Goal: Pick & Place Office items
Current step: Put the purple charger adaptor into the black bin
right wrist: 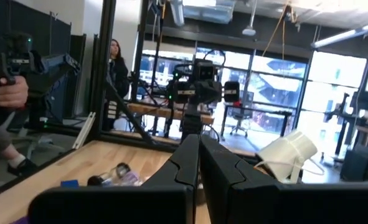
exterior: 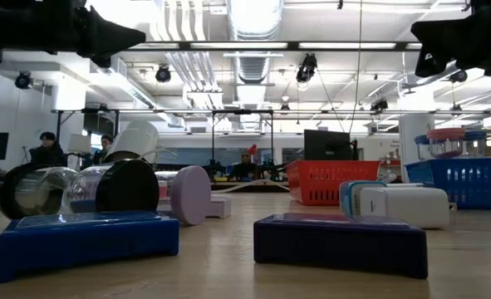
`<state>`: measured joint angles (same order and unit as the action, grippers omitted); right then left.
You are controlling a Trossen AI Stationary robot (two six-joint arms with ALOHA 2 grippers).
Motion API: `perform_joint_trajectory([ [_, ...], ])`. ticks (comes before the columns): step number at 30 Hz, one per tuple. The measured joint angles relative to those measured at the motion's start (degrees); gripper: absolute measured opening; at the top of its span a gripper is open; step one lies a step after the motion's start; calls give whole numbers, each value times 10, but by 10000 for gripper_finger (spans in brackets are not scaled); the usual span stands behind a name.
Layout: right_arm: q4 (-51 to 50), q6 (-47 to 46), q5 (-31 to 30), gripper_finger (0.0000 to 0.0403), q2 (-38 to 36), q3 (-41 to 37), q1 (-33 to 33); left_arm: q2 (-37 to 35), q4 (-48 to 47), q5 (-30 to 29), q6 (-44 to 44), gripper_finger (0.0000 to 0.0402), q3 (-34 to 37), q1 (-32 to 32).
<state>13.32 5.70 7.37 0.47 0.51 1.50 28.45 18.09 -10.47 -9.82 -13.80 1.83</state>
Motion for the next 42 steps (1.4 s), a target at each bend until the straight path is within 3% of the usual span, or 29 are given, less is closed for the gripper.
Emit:
perform_joint_trajectory([
  [10,27,-10,1,8,1,0,0,10,22,1,31,7,-16,0],
  [32,23,-19,-1,8,1,0,0,35,10,2,-1,6,-36,0],
  [42,19,-40,-31,8,15,0,0,57,12,4,-12,8,-40,0],
])
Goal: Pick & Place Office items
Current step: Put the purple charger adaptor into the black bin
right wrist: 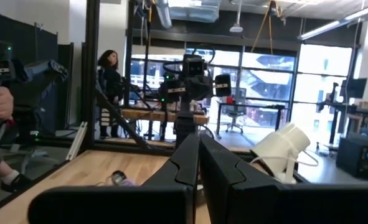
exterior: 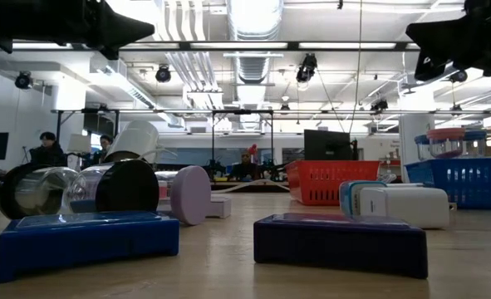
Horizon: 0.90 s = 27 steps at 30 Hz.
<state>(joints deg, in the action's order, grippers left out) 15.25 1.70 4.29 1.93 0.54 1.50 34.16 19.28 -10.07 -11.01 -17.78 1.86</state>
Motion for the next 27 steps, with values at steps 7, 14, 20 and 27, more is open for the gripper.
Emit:
perform_joint_trajectory([
  [7,0,-16,0,8,18,0,0,22,27,0,-22,9,-3,0],
  [14,3,-16,0,8,20,0,0,18,35,-3,-13,6,-3,0],
  [20,6,-13,-10,8,20,0,0,25,-16,-2,18,4,-18,0],
  [27,11,-7,-15,8,36,0,0,95,-69,0,30,5,-58,0],
])
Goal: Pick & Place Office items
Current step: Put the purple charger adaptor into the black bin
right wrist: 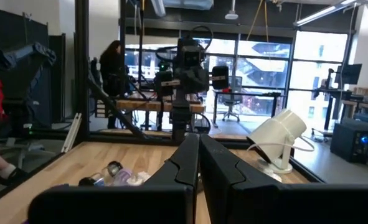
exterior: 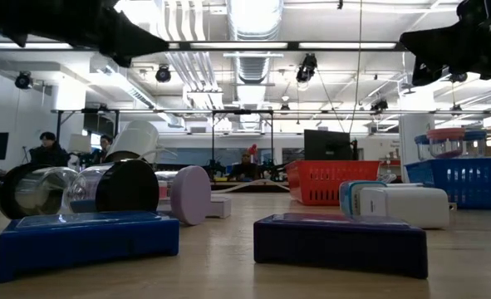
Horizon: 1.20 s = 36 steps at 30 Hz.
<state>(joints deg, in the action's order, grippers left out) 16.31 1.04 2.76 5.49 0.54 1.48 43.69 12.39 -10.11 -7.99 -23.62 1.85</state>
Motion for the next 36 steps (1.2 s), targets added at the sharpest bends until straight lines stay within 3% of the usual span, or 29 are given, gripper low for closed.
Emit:
perform_joint_trajectory([
  [7,25,-7,4,8,42,1,-1,57,11,-2,-10,11,-22,0],
  [15,11,-23,8,8,100,29,-6,1,12,-2,-3,6,-4,2],
  [23,-205,-23,-26,8,229,187,-62,-56,12,2,-1,10,22,2],
  [31,-461,-77,-72,8,417,376,-116,-64,8,2,2,11,33,2],
  [36,-592,-116,-44,22,506,471,-128,-64,8,3,12,9,33,2],
])
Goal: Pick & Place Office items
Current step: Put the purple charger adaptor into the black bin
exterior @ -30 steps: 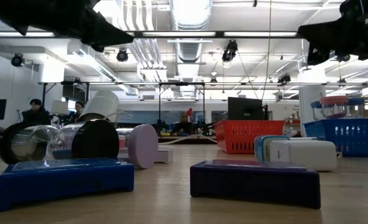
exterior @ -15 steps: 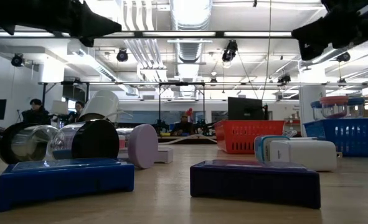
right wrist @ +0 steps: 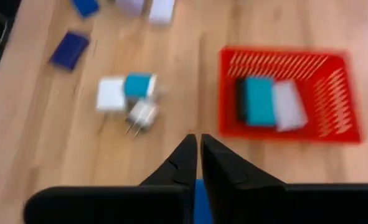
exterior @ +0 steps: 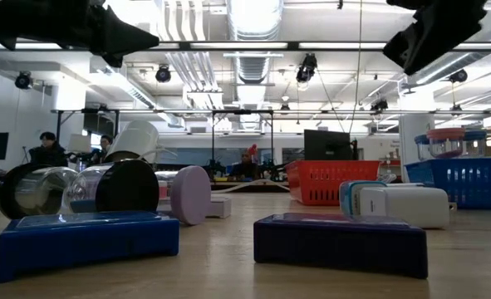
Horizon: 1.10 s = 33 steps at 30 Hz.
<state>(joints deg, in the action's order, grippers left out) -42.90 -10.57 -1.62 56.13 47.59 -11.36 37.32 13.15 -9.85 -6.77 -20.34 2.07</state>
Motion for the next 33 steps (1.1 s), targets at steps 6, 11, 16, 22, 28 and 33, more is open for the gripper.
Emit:
perform_joint_trajectory([
  [6,-38,-44,2,83,68,42,-44,0,0,2,2,11,0,0],
  [11,-62,-111,37,144,112,66,-72,0,0,2,2,13,0,0],
  [16,-104,-193,84,182,145,69,-126,0,-7,2,-2,13,0,0],
  [22,-106,-254,92,205,194,64,-208,0,-13,2,-2,13,0,0],
  [28,-104,-283,48,220,246,64,-257,0,-12,2,-2,13,0,0],
  [33,-101,-284,29,233,288,64,-276,0,-12,2,-2,14,0,0],
])
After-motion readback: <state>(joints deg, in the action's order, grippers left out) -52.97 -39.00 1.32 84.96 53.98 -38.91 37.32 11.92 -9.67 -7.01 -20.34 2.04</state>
